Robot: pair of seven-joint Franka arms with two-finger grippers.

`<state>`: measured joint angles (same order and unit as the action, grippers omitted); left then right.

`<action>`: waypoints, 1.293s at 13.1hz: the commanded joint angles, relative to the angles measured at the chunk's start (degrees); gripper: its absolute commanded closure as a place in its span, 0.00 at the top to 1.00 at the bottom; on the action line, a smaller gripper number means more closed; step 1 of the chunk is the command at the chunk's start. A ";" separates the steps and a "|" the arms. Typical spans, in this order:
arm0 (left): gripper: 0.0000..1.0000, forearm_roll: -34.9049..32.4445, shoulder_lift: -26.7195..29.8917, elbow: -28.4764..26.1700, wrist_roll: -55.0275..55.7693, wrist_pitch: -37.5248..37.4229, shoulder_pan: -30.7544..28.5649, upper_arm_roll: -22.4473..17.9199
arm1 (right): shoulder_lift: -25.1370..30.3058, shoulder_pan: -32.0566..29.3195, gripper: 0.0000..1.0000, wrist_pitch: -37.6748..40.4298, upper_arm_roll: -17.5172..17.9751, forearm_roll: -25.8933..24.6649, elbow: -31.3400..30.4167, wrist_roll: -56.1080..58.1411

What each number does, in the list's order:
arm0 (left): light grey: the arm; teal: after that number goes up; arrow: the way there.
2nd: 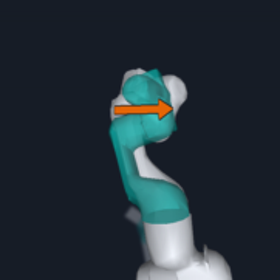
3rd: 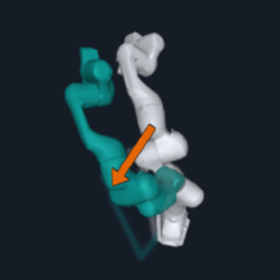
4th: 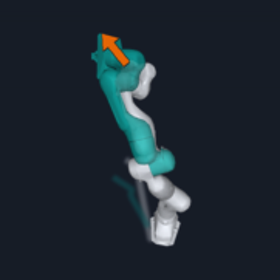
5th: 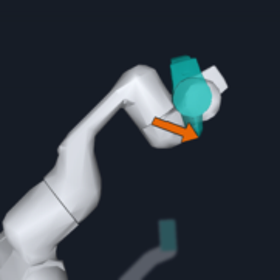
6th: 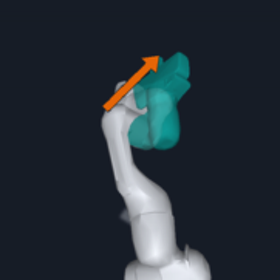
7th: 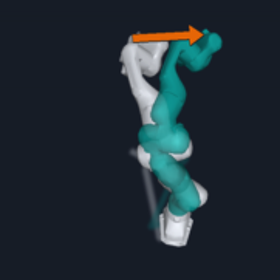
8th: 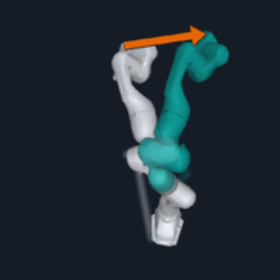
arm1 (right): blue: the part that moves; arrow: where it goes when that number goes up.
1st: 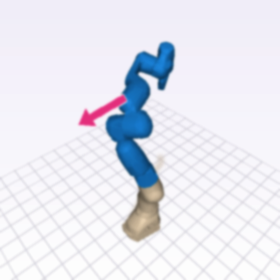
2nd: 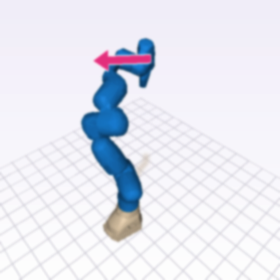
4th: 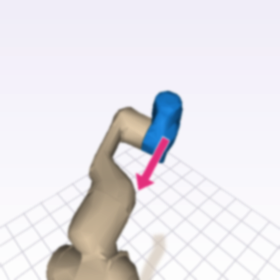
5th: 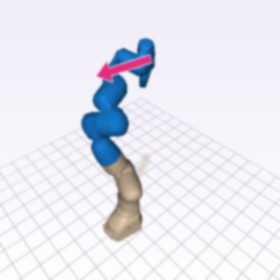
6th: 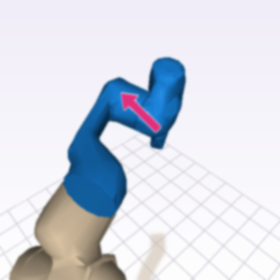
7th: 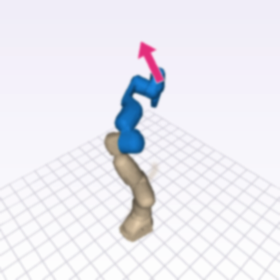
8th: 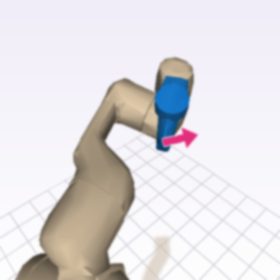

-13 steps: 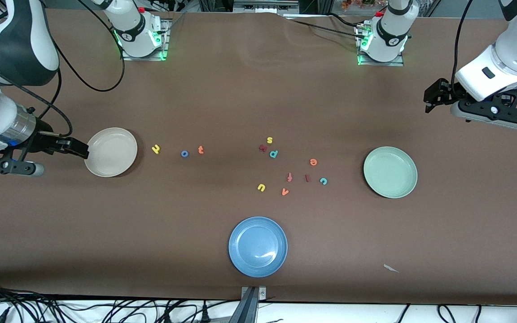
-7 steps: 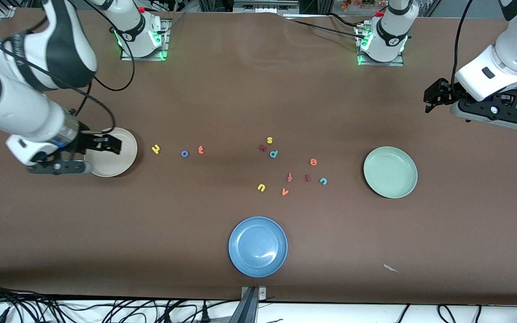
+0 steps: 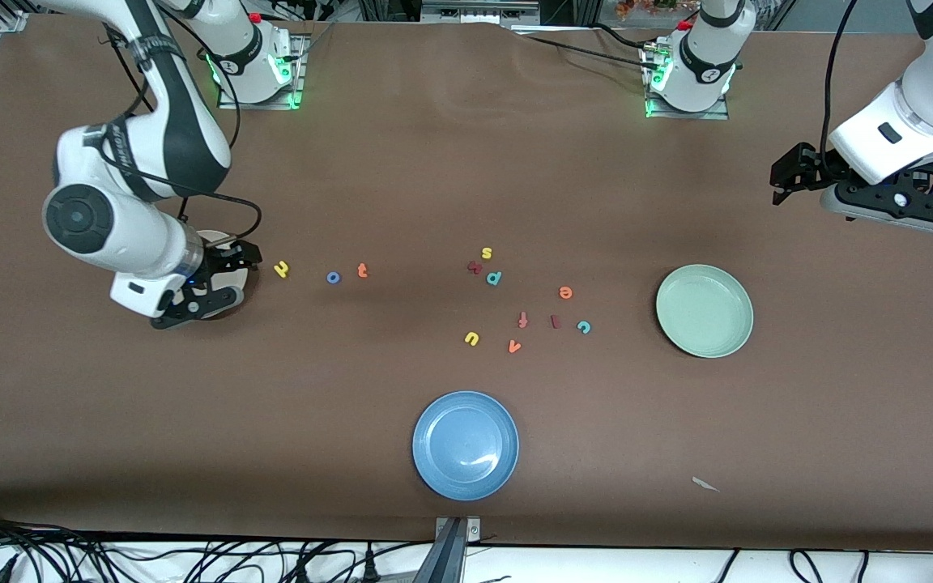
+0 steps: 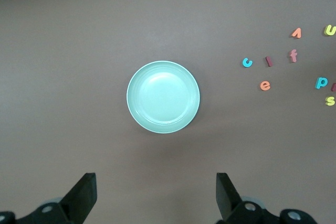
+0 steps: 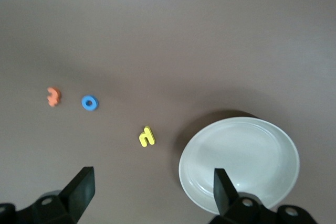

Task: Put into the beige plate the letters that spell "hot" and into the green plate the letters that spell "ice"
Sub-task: 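Reach the right gripper to the yellow letter and grasp it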

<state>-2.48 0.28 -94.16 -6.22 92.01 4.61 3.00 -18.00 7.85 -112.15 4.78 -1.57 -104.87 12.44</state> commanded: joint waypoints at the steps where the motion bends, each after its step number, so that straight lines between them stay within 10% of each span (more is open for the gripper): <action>1: 1.00 0.11 -0.89 1.61 -0.89 -0.34 -0.12 -0.02 | -0.62 -0.03 1.00 -4.64 0.49 0.51 -5.86 6.10; 17: 1.00 0.02 -1.95 3.20 -0.89 -0.61 0.32 0.25 | -2.57 -0.03 0.66 -25.02 1.11 0.60 -22.13 10.77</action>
<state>-2.48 -0.91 -92.68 -6.23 92.10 4.79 3.17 -22.60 7.93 -133.67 5.67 -1.56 -123.40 22.30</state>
